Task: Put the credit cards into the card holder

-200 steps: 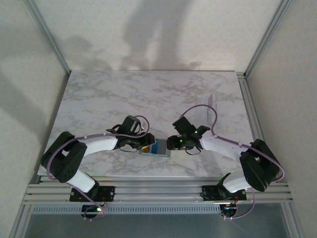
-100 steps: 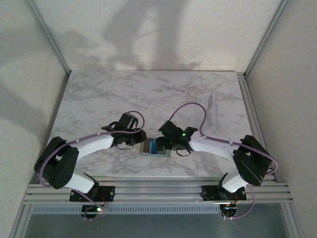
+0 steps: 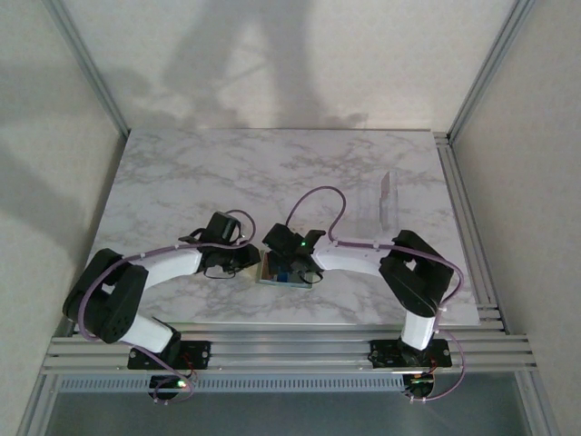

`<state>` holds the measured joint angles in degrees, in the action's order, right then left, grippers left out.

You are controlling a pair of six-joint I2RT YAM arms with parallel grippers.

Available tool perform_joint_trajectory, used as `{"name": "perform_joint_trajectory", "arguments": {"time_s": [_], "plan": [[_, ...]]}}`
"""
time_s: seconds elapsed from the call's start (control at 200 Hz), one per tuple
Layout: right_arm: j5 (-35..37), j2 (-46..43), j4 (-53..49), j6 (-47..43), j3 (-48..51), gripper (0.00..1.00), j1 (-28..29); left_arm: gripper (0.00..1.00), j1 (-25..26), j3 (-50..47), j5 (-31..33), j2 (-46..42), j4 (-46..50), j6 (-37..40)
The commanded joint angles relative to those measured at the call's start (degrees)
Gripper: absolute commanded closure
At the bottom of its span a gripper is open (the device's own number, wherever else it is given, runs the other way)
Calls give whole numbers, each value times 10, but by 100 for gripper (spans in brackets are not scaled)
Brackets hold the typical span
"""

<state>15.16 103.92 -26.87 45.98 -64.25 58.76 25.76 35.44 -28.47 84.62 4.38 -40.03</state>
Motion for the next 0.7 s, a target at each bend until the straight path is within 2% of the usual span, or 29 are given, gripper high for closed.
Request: {"name": "perform_joint_trajectory", "arguments": {"time_s": [0.0,0.38,0.696], "plan": [[29,15,-20,27,0,1,5,80,-4,-9,-32,5,-20,16],[42,-31,-30,53,56,1,3,81,-16,-26,-71,-8,-19,18],[29,-54,-43,38,31,1,4,81,-13,-19,-116,-37,-13,23]]}}
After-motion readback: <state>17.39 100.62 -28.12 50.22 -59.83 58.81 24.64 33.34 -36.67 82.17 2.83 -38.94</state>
